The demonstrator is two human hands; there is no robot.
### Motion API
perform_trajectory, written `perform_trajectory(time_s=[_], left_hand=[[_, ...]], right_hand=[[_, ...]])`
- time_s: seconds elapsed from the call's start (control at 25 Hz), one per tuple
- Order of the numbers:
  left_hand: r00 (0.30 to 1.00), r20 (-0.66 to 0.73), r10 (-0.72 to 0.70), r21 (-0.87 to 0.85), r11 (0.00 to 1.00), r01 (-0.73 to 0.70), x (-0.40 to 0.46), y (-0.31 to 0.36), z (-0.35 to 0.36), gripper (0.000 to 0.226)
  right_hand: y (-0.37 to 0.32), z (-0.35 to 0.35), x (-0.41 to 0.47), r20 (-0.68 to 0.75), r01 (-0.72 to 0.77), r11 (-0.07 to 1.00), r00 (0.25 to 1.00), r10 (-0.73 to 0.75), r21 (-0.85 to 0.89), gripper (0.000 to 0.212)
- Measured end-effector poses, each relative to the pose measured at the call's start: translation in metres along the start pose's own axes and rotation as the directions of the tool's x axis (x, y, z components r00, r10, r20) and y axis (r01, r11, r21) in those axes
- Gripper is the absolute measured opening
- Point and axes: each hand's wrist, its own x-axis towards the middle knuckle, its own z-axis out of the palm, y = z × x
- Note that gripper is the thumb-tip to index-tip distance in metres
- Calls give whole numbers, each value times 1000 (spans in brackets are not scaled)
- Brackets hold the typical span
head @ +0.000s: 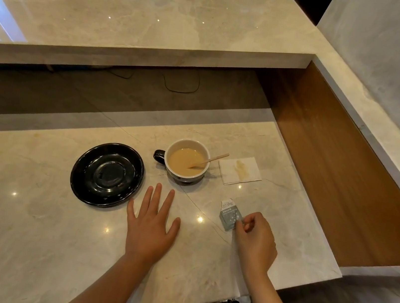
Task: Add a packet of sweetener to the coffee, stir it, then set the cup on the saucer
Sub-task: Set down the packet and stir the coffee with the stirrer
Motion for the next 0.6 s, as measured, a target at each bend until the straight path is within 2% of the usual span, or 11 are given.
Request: perform_trajectory(time_s=[0.04,0.08,0.16,0.2,0.24,0.32,0.48,0.6], left_hand=[[1000,-1,-1,1,1000,1,0,0,1,64],[1000,-3,-2,1,1000,2,0,1,1,64],[1000,-3,-4,2,1000,4,0,1,1,64],[1000,1,-5,5,1000,5,0,0,1,64],[1000,6,-6,6,1000,6,0,0,1,64],[1000,9,-8,1,1000,8,1,0,1,64],[1000,-4,-7,-4,1000,7,0,1,1,64],[1000,-6,-6,7,1000,6,0,1,1,64]], right_hand=[[2,-1,-2,-23,94,993,995,-96,-71,12],[4,-2,-3,-24,227,962,972,-233,-150,21],[12,2,-3,95,513,798,854,-511,-318,45],[16,6,0,168,595,712,798,-579,-373,53],[19,10,3,221,630,668,772,-596,-396,57],[23,17,8,262,636,670,771,-581,-383,59],[23,21,1,226,630,702,776,-589,-333,36],[15,20,-7,243,611,714,792,-561,-343,38]])
